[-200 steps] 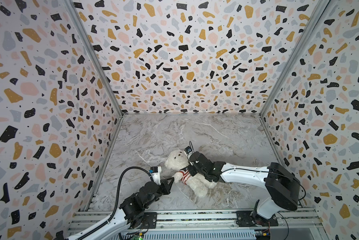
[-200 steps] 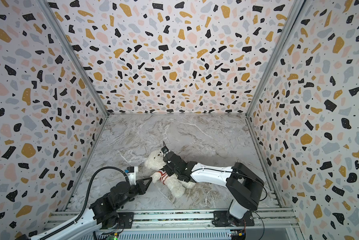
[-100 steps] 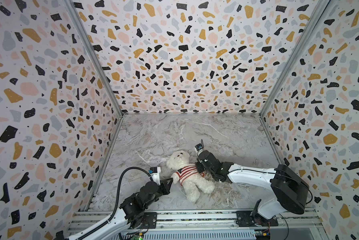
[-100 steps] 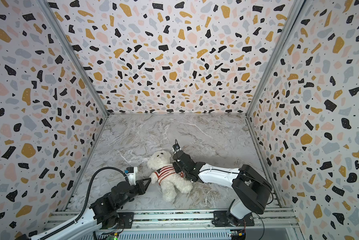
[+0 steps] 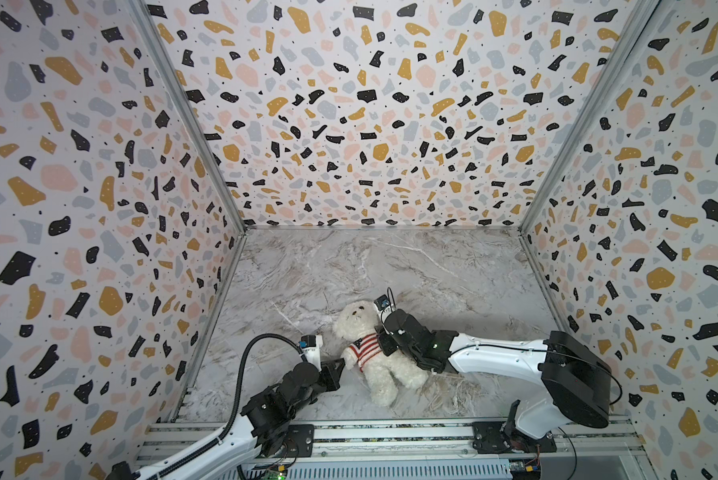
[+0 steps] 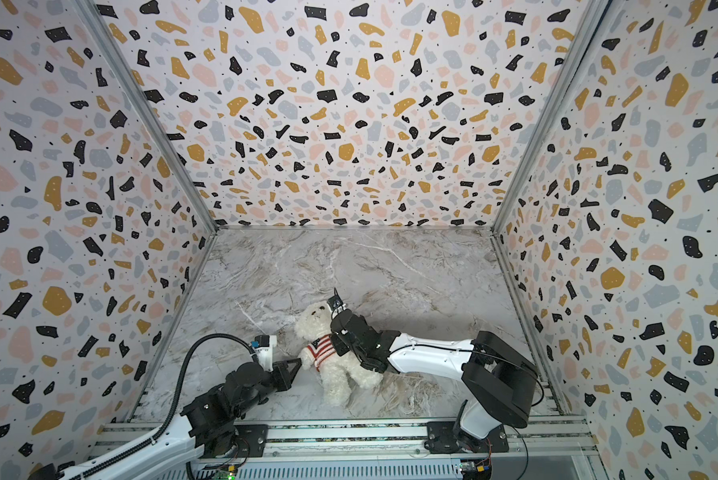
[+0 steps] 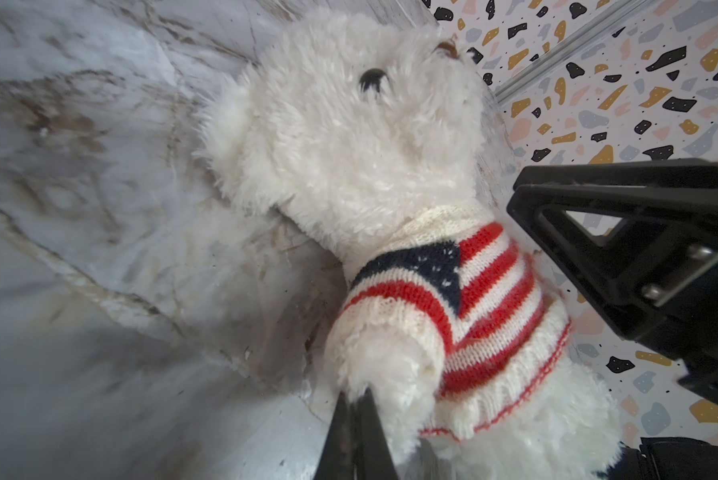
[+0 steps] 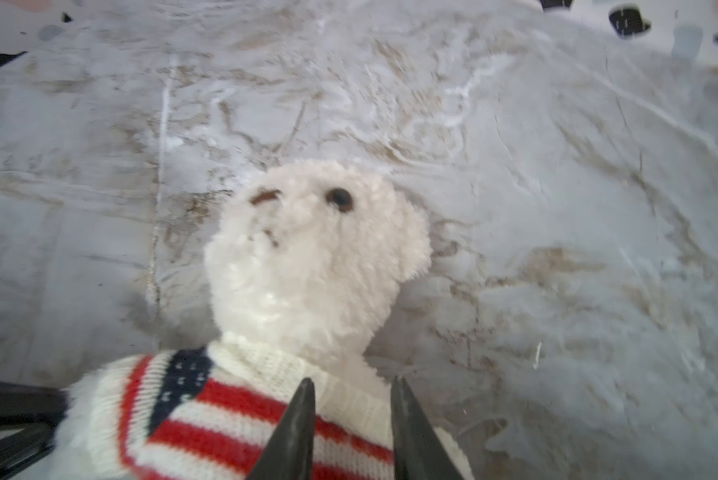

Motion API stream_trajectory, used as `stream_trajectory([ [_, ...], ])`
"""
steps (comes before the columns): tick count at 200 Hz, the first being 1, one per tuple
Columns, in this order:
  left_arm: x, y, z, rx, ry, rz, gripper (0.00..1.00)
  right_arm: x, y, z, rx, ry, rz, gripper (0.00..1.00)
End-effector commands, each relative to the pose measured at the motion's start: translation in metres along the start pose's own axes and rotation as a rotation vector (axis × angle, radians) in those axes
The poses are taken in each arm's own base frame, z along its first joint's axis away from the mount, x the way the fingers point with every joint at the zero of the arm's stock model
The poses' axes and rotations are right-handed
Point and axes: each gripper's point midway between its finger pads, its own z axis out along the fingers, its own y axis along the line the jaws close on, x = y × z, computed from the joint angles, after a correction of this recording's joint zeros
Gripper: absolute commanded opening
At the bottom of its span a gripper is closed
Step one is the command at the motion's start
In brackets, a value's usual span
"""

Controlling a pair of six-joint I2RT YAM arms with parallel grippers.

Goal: Dress the teddy bear

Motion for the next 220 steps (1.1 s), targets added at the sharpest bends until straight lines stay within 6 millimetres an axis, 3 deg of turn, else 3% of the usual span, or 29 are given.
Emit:
stream_trajectory([
  [1, 0.03, 0.034, 0.004, -0.05, 0.063, 0.01, 0.14, -0.019, 0.024, -0.01, -0.088, -0.033, 0.027, 0.44],
  [31, 0.029, 0.028, 0.004, -0.026, 0.07, 0.013, 0.34, -0.002, 0.041, 0.001, -0.155, 0.01, 0.046, 0.47],
  [78, 0.028, 0.016, 0.005, 0.025, 0.08, 0.005, 0.39, 0.038, 0.034, 0.018, -0.154, 0.086, 0.086, 0.27],
  [142, 0.029, 0.007, 0.008, 0.063, 0.084, -0.017, 0.43, 0.043, 0.032, 0.021, -0.145, 0.093, 0.09, 0.18],
  [174, 0.031, 0.002, 0.01, 0.082, 0.097, -0.029, 0.44, 0.045, 0.031, 0.022, -0.139, 0.095, 0.09, 0.17],
  [220, 0.033, 0.001, 0.011, 0.074, 0.106, -0.036, 0.53, 0.047, 0.031, 0.023, -0.142, 0.094, 0.092, 0.17],
])
